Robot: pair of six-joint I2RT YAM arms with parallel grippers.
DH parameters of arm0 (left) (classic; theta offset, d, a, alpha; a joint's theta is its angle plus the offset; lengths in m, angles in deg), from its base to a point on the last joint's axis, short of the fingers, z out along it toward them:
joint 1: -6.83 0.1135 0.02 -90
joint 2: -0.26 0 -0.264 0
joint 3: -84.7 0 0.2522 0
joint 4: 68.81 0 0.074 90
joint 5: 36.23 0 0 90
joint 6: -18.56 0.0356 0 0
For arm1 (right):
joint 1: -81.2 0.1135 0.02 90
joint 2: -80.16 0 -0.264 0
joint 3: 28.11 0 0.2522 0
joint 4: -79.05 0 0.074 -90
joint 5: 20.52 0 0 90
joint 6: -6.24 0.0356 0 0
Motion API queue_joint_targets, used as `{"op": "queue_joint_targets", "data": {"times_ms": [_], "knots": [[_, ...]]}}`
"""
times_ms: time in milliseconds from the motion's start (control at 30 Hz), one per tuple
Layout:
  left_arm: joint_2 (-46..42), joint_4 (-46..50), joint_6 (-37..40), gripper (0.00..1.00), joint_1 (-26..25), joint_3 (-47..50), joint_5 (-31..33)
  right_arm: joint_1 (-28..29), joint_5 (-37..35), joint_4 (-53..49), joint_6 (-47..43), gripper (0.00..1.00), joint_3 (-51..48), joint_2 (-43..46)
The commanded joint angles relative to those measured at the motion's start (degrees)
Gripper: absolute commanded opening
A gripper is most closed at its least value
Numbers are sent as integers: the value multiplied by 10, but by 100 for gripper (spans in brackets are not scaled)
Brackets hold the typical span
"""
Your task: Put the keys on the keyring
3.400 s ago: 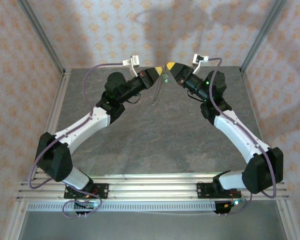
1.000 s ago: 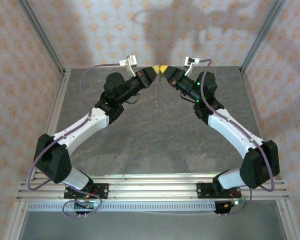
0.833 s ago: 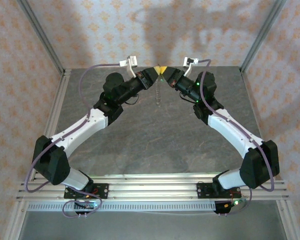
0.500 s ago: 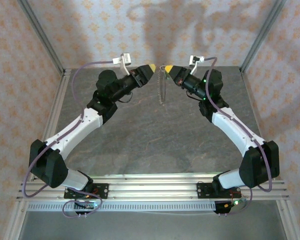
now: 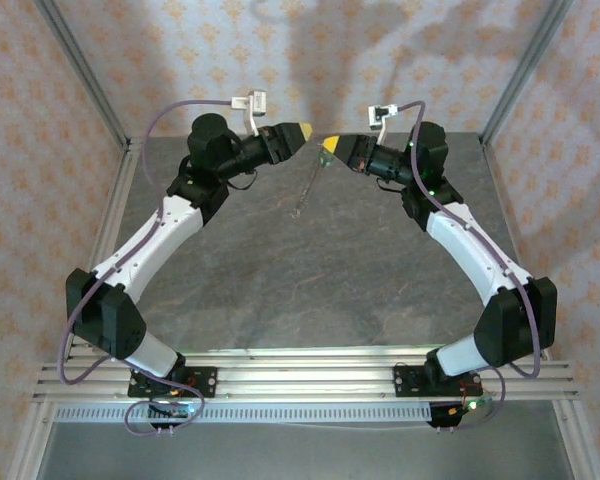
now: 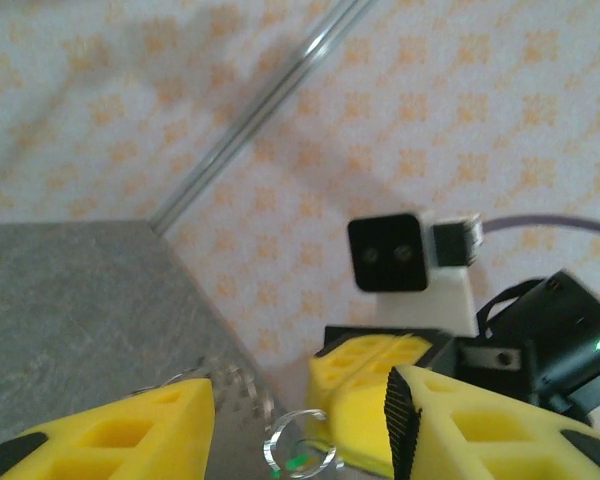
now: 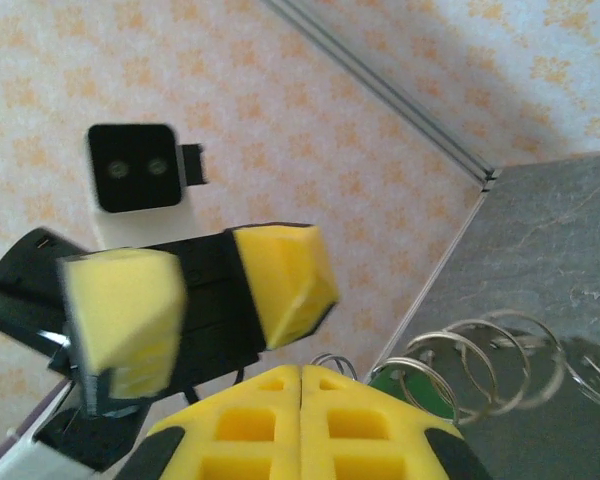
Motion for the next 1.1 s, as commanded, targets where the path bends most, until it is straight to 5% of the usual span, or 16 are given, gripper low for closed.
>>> {"op": "queue_joint_targets", "data": {"times_ms": [0,533,1067], "knots": [[5,23,25,48,4,-15,-54,-8,34,-10,-34,0,23,0],[10,-4,20,48,4,29,-49,-9,30,41,-13,0,-29,-15],[-7,-87,-8,45,2,181,34,-8,45,262,75,0,-183,-112]]}}
